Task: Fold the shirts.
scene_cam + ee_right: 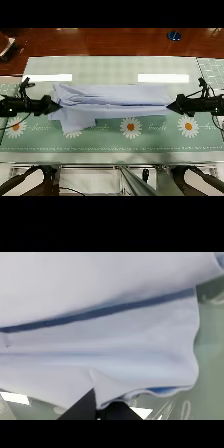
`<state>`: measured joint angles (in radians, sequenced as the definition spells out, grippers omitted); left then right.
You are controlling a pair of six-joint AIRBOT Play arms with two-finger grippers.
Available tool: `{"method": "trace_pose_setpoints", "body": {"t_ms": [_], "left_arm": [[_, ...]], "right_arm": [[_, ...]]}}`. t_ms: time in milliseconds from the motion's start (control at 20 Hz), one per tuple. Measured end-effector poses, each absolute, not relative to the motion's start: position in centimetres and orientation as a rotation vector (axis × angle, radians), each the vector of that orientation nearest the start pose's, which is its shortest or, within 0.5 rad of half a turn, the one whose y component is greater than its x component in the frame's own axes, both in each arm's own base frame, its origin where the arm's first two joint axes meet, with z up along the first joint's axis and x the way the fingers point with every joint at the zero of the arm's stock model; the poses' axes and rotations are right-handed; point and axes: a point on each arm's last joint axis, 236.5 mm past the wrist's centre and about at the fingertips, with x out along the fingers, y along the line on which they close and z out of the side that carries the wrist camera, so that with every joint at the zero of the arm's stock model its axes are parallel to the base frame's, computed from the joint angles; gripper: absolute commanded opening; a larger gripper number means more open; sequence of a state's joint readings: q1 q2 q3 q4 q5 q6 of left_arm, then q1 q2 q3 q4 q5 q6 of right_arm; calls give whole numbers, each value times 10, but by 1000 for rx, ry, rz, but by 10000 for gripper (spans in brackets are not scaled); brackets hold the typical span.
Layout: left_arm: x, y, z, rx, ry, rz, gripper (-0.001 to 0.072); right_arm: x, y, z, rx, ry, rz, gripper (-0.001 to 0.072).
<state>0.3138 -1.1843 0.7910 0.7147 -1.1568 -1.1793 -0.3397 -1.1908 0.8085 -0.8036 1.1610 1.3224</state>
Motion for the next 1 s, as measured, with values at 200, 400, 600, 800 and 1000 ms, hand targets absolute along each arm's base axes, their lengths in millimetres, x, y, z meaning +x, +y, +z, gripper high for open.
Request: {"method": "trace_pose_setpoints", "body": {"t_ms": [200,400,600,800,1000], "left_arm": [[400,-64,5,-724,1126,-367,16],[454,-71,-3,-745,1128,-376,16],[476,-79,-30,-780,1205,-404,509],[472,-75,-45,-817,1283,-432,507],[469,-20,-13,-816,1224,-382,507]], "right_arm": [[377,39,-17,801,1237,237,28],[422,31,-23,838,1220,218,28],[451,28,-34,882,1213,211,413],[465,22,-40,902,1196,217,415],[459,-19,-22,900,1163,187,415]]}}
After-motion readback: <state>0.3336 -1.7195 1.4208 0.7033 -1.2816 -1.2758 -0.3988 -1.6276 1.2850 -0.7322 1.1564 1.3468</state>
